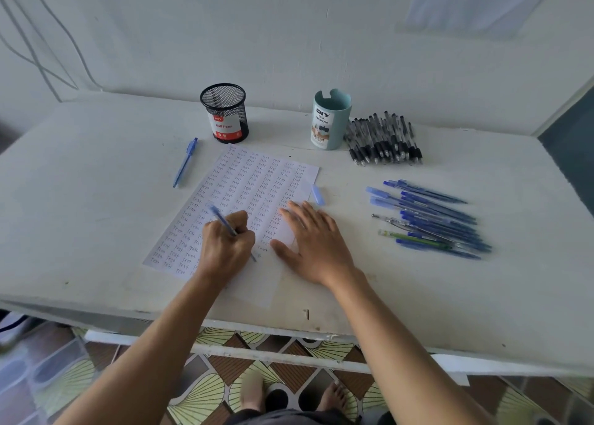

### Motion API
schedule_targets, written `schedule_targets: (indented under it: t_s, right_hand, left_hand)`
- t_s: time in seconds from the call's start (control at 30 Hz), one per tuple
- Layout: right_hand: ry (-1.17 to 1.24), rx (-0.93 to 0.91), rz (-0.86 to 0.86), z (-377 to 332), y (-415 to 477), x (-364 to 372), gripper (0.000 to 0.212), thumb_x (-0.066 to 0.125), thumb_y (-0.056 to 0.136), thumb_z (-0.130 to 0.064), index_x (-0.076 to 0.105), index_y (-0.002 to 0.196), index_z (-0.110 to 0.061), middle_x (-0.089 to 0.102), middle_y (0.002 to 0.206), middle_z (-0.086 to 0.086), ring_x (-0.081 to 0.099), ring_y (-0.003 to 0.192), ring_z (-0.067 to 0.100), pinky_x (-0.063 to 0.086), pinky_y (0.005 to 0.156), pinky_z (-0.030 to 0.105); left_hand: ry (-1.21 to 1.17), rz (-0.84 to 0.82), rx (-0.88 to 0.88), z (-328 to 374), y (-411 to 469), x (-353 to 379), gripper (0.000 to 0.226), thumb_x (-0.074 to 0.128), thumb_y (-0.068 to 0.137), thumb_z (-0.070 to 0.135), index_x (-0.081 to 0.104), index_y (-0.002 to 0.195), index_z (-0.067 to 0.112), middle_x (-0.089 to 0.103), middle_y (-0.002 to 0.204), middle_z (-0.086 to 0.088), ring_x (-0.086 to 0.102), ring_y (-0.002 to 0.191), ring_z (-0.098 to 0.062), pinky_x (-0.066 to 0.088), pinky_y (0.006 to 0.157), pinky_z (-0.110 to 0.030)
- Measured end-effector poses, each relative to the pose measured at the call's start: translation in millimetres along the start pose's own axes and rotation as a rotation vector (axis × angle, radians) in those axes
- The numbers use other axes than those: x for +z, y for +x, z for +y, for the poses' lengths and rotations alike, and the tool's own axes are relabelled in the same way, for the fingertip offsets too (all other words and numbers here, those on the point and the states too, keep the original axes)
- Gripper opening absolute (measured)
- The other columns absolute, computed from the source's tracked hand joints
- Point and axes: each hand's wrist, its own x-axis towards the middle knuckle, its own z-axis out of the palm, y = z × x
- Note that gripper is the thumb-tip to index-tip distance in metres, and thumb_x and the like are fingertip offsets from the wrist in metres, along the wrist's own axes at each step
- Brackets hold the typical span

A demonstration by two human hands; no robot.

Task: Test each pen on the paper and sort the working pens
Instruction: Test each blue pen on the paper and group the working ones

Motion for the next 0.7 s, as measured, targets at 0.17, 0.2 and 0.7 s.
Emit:
schedule_targets:
  t_s: [0.17,0.2,0.7]
  right_hand:
    - [0.022,-0.02,-0.012,1.2,-0.3,-5.1,0.071,0.031,0.098,-0.063,0.017,0.158,-0.027,0.009,0.167,-0.003,0.002,0.153,0.017,0.006,0.124,0.04]
    - [0.055,-0.022,0.028,1.4,0.0,-6.2,0.071,0.035,0.098,-0.062,0.017,0.158,-0.027,0.01,0.167,0.002,0.005,0.153,0.019,0.009,0.124,0.041]
    - [0.139,0.472,0.299,24.3,29.1,-27.5,0.024,0.053,0.099,-0.034,0.063,0.118,-0.024,0.063,0.122,-0.002,0.05,0.116,0.025,0.029,0.086,0.037]
  left_hand:
    - [-0.338,0.022,-0.177,-2.8,10.3,-6.4,0.025,0.058,0.078,-0.013,0.042,0.068,0.004,0.043,0.058,-0.01,0.041,0.045,-0.013,0.035,0.041,-0.022]
    - [-0.38,0.017,-0.192,-4.4,12.2,-7.5,0.024,0.062,0.084,-0.009,0.045,0.075,0.005,0.047,0.061,-0.012,0.046,0.045,-0.014,0.039,0.043,-0.023]
    - [-0.674,-0.066,-0.486,23.9,37.1,-15.4,0.025,0.043,0.1,0.01,0.066,0.092,0.004,0.066,0.071,-0.009,0.067,0.073,-0.026,0.055,0.055,-0.033]
